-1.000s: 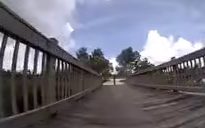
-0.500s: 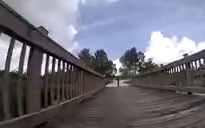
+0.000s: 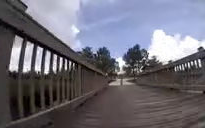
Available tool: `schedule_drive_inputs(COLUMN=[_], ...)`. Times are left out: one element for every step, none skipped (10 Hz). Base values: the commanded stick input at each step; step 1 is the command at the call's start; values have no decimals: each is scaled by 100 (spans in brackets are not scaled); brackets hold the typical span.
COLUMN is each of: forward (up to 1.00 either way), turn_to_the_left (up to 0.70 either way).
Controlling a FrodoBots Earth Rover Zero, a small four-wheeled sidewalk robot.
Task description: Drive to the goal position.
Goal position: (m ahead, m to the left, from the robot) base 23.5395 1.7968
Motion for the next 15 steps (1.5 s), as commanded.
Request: schedule_drive_inputs(forward=[85, 85, 85, 85, 85, 85, 85, 85, 85, 85, 85, 85, 85, 85, 85], turn_to_the_left=[0, 0, 0, 0, 0, 0, 0, 0, 0, 0, 0, 0, -14, -31, -33])
